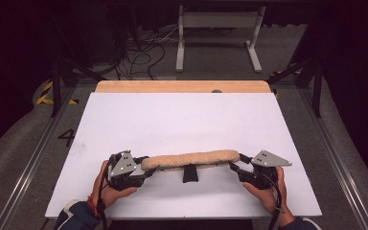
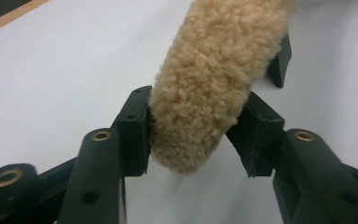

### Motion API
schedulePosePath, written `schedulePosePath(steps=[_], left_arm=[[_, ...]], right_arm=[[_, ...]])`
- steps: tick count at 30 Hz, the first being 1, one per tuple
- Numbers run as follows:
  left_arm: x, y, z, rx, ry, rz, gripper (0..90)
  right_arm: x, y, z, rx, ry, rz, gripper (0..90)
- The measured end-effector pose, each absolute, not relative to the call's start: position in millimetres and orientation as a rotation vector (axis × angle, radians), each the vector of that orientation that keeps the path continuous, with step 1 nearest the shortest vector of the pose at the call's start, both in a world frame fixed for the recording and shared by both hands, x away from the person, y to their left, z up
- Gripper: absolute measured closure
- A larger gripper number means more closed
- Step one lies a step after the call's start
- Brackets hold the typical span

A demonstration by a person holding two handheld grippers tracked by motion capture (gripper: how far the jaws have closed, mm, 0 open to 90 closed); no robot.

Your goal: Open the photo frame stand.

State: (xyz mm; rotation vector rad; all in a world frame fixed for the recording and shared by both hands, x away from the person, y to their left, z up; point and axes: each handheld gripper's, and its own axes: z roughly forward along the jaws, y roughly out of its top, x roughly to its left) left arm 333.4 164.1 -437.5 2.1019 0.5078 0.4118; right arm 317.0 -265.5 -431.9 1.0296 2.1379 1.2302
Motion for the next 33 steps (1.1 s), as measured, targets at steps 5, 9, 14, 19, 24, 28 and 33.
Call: schedulePosePath(steps=[5, 9, 14, 19, 24, 28, 33], left_arm=[[333.5, 165.2, -437.4, 2.106, 0.508, 0.413, 54.5], [334.6, 165.2, -437.9, 2.1, 0.51, 0.395, 54.6], [335.0, 166.5, -437.7, 2.09, 0.523, 0.373, 54.8], [336.5, 168.8, -438.6, 2.073, 0.532, 0.346, 55.0], [334.9, 169.0, -438.0, 2.083, 0.522, 0.348, 55.6], [334.1, 168.8, -437.9, 2.084, 0.518, 0.354, 55.7], [332.0, 168.7, -437.8, 2.085, 0.516, 0.348, 56.4]], right_arm=[[315.8, -267.7, -431.0, 1.014, 2.136, 1.252, 57.3], [316.8, -270.0, -430.6, 1.008, 2.142, 1.264, 58.1], [318.5, -267.9, -430.1, 1.007, 2.134, 1.242, 60.4], [319.6, -270.1, -430.1, 1.012, 2.115, 1.253, 64.7], [320.5, -269.5, -430.0, 1.009, 2.116, 1.248, 64.8], [320.3, -269.4, -430.1, 1.012, 2.116, 1.244, 64.8], [321.5, -268.2, -430.4, 1.02, 2.107, 1.235, 64.8]])
